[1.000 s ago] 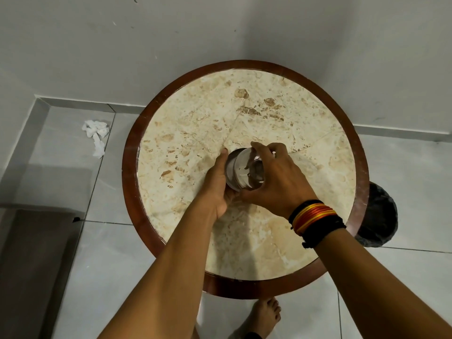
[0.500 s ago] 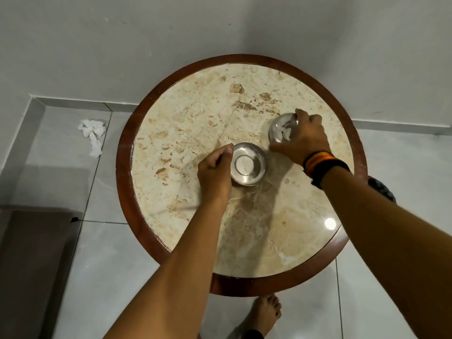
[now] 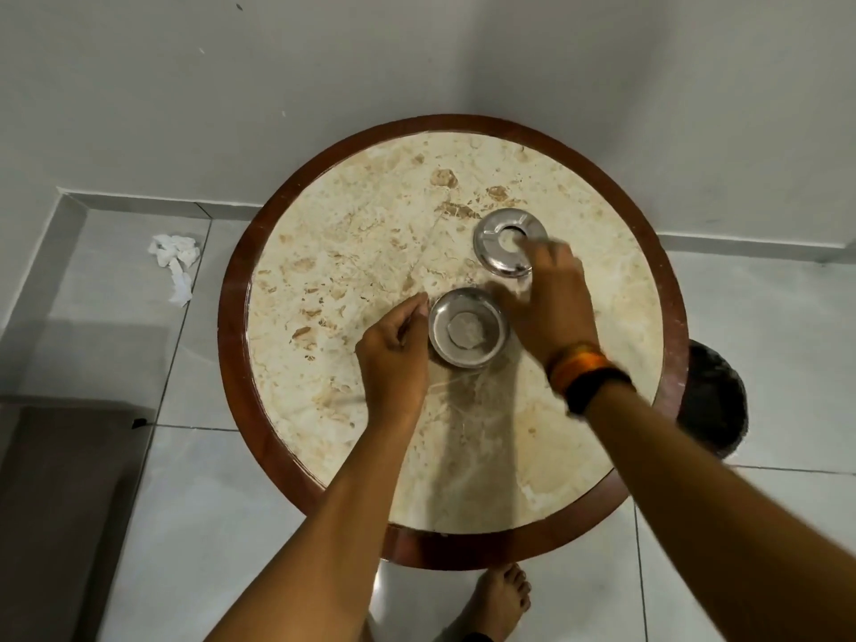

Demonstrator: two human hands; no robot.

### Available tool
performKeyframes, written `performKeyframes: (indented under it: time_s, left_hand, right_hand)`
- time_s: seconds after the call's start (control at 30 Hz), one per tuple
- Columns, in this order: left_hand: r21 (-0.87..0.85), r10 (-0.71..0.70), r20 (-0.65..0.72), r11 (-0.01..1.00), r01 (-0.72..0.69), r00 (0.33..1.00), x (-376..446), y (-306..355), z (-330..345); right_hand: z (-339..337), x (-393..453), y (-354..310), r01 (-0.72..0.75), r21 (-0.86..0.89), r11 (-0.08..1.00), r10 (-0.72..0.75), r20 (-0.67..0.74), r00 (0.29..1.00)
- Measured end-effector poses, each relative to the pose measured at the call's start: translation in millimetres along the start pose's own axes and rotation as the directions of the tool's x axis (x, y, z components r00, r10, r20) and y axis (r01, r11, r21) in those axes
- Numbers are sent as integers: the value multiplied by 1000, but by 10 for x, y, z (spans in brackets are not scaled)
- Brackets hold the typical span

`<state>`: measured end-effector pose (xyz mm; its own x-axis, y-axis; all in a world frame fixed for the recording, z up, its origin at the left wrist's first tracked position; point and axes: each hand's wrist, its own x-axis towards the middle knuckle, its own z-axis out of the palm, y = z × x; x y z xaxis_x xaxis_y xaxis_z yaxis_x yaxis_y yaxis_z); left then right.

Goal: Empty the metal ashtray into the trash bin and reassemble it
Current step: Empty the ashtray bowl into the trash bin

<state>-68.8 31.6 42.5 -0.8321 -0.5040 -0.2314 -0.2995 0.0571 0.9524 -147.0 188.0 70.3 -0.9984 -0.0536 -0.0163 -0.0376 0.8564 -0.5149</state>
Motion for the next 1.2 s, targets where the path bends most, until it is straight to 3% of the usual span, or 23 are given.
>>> performKeyframes:
  time_s: [0.07, 0.13, 0.2, 0.33, 0.43, 0.53, 0.67, 0.8, 0.9, 1.0, 1.1, 1.2]
  left_hand:
    - [31, 32, 27, 999, -33, 999, -109, -68, -132]
    - [62, 92, 67, 993, -96, 993, -286, -224, -263]
    - [206, 167, 86, 962, -182, 982, -490, -415, -368]
    - [554, 286, 123, 775, -305, 950, -793, -688, -414]
    - [729, 309, 182, 595, -338, 934, -777, -704, -330]
    - [825, 302, 213, 453, -337, 929, -646, -673, -261]
    - [850, 264, 213, 425, -312, 941, -610, -668, -197]
    - [847, 234, 214, 438, -300, 948, -599, -649, -175]
    - [836, 245, 193, 466, -290, 950, -600, -618, -165]
    - [837, 261, 186, 464, -291, 947, -600, -617, -131]
    - [849, 241, 186, 447, -280, 952, -590, -607, -122]
    - [843, 227, 186, 462, -274, 956, -597, -589, -114]
  right_hand:
    - [-62, -540, -42, 68, -8, 998, -68, 8, 998]
    - [-9, -924, -61, 158, -61, 986, -151, 104, 983]
    - [161, -1064, -26, 243, -153, 958, -226, 122, 966]
    - [317, -968, 35, 272, -241, 931, -248, 127, 960]
    - [323, -918, 118, 299, -278, 913, -262, 165, 951]
    - [169, -937, 263, 305, -252, 918, -288, 103, 952]
    - [-355, -1048, 664, 169, -98, 981, -182, -146, 972]
    - [-958, -1181, 1258, -139, 226, 964, 204, -297, 933]
    - [-1144, -1195, 1806, -369, 539, 757, 539, -197, 819]
    - [-1028, -1166, 2437, -471, 808, 355, 757, 48, 652]
    - [-720, -1146, 2924, -435, 889, -142, 777, 372, 508]
    - [-372, -1160, 3194, -324, 844, -428, 727, 534, 432]
